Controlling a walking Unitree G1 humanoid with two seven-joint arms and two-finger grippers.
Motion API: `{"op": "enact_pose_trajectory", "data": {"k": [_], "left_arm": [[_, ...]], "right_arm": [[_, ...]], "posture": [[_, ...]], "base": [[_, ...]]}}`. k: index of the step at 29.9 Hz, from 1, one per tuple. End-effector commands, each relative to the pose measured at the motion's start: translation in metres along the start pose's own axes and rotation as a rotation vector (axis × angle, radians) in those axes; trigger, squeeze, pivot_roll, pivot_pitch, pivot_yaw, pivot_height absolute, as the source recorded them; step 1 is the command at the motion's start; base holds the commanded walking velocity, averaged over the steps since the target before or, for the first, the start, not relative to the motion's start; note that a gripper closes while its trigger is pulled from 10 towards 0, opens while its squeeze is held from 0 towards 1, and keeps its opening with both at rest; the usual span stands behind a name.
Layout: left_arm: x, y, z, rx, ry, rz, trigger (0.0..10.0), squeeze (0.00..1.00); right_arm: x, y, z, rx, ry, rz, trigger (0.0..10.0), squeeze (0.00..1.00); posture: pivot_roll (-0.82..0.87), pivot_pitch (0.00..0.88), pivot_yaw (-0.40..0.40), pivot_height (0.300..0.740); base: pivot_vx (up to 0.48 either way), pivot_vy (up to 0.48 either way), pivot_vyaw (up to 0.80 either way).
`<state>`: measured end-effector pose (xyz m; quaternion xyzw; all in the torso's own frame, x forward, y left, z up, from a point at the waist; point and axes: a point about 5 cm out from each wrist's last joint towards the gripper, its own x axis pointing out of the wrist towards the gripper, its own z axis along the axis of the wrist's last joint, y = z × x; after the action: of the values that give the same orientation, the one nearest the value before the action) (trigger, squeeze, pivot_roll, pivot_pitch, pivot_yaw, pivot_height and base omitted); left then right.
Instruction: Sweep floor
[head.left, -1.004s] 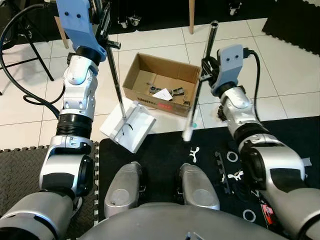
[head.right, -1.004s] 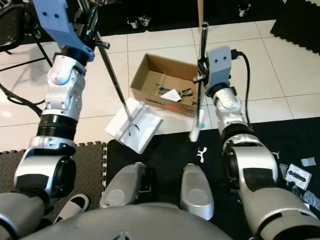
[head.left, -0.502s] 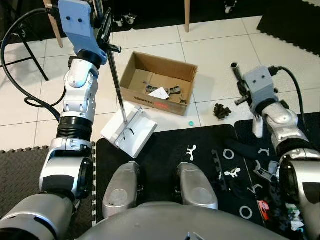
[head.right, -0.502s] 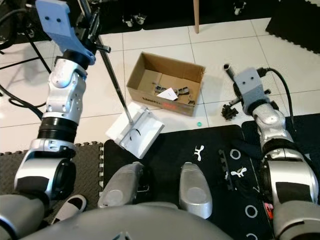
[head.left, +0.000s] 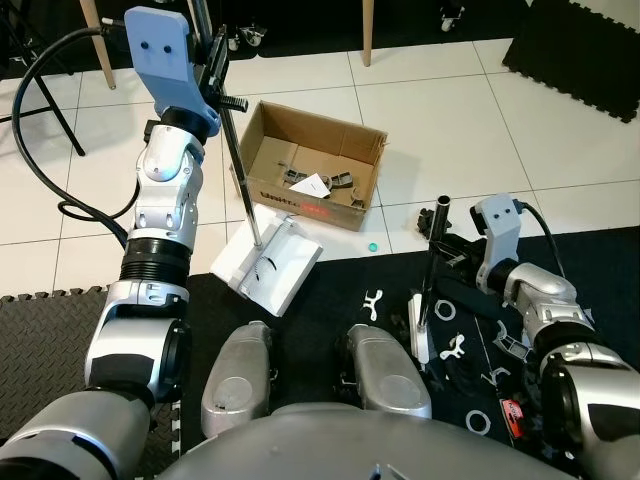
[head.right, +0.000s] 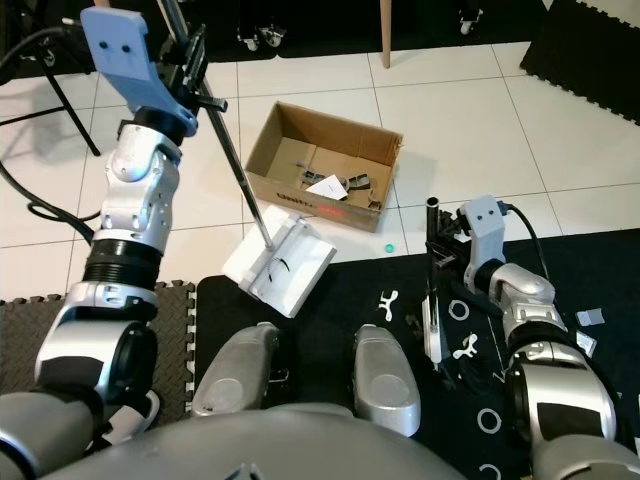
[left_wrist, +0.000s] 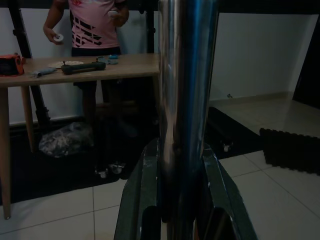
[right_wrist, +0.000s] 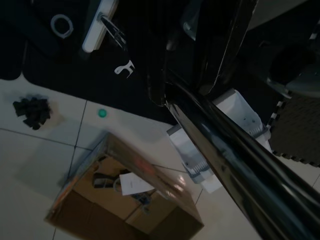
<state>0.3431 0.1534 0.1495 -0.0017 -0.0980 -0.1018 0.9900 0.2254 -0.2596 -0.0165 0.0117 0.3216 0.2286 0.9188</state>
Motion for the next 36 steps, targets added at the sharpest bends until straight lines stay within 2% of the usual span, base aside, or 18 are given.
{"op": "enact_pose_trajectory", "data": {"k": [1,5,6,7,9,10,11,12,14,15,18,21,25,28,29,30,31,36], "left_arm": [[0.003,-0.005,0.005,0.004,-0.028,-0.012,10.0,0.00],[0.005,-0.007,0.005,0.003,-0.026,-0.018,10.0,0.00],[0.005,-0.008,0.005,0.002,-0.024,-0.021,10.0,0.00],[0.005,-0.008,0.005,0.002,-0.024,-0.021,10.0,0.00],[0.005,-0.009,0.004,0.002,-0.021,-0.023,10.0,0.00],[0.005,-0.009,0.004,0.002,-0.021,-0.023,10.0,0.00],[0.004,-0.009,0.003,0.001,-0.018,-0.025,10.0,0.00],[0.004,-0.009,0.003,0.001,-0.018,-0.025,10.0,0.00],[0.005,-0.011,0.002,0.001,-0.013,-0.031,10.0,0.00],[0.005,-0.011,0.002,0.001,-0.013,-0.031,10.0,0.00],[0.006,-0.012,0.003,0.001,-0.013,-0.036,10.0,0.00],[0.007,-0.012,0.004,0.002,-0.015,-0.035,10.0,0.00],[0.006,-0.010,0.004,0.004,-0.016,-0.028,10.0,0.00],[0.005,-0.009,0.003,0.003,-0.015,-0.025,10.0,0.00],[0.005,-0.009,0.003,0.003,-0.013,-0.022,10.0,0.00],[0.005,-0.009,0.003,0.003,-0.013,-0.022,10.0,0.00],[0.004,-0.009,0.002,0.001,-0.011,-0.022,10.0,0.00],[0.004,-0.010,0.002,0.001,-0.011,-0.023,10.0,0.00]], "right_arm": [[-0.008,0.010,-0.027,0.108,0.083,0.082,10.0,0.00],[-0.017,0.018,-0.029,0.099,0.091,0.198,10.0,0.00],[-0.025,0.023,-0.017,0.105,0.022,0.275,10.0,0.00],[-0.025,0.023,-0.017,0.105,0.022,0.275,10.0,0.00],[-0.030,0.024,0.000,0.150,-0.089,0.308,10.0,0.00],[-0.030,0.024,0.000,0.150,-0.089,0.308,10.0,0.00],[-0.032,0.018,0.015,0.186,-0.183,0.293,10.0,0.00],[-0.032,0.018,0.015,0.186,-0.183,0.293,10.0,0.00],[-0.039,0.003,0.054,0.253,-0.395,0.253,10.0,0.00],[-0.039,0.003,0.054,0.253,-0.395,0.253,10.0,0.00],[-0.049,-0.005,0.080,0.300,-0.523,0.252,10.0,0.00],[-0.051,-0.002,0.078,0.282,-0.470,0.261,10.0,0.00],[-0.045,0.013,0.042,0.245,-0.227,0.301,10.0,0.00],[-0.044,0.020,0.028,0.238,-0.147,0.313,10.0,0.00],[-0.041,0.028,0.008,0.219,-0.048,0.326,10.0,0.00],[-0.041,0.028,0.008,0.219,-0.048,0.326,10.0,0.00],[-0.038,0.034,-0.008,0.219,0.030,0.324,10.0,0.00],[-0.037,0.037,-0.023,0.237,0.097,0.310,10.0,0.00]], "posture": [[-0.05,0.022,-0.005,0.740],[-0.05,0.021,-0.005,0.740],[-0.05,0.022,-0.004,0.740],[-0.05,0.022,-0.004,0.740],[-0.06,0.023,-0.002,0.740],[-0.06,0.023,-0.002,0.740],[-0.06,0.025,0.001,0.740],[-0.06,0.025,0.001,0.740],[-0.06,0.025,0.006,0.740],[-0.06,0.025,0.006,0.740],[-0.06,0.024,0.007,0.740],[-0.06,0.025,0.006,0.740],[-0.05,0.032,0.002,0.740],[-0.05,0.032,0.002,0.740],[-0.05,0.037,0.000,0.740],[-0.05,0.037,0.000,0.740],[-0.05,0.038,0.000,0.740],[-0.05,0.039,0.000,0.740]], "base": [[0.000,0.000,0.00],[0.000,0.000,0.00],[0.000,0.000,0.00],[0.000,0.000,0.00],[0.000,0.000,0.00],[0.000,0.000,0.00],[0.000,0.000,0.00],[0.000,0.000,0.00],[0.000,0.000,0.00],[0.000,0.000,0.00],[0.000,0.000,0.00],[0.000,0.000,0.00],[0.000,0.000,0.00],[0.000,0.000,0.00],[0.000,0.000,0.00],[0.000,0.000,0.00],[0.000,0.000,0.00],[0.000,0.000,0.00]]}}
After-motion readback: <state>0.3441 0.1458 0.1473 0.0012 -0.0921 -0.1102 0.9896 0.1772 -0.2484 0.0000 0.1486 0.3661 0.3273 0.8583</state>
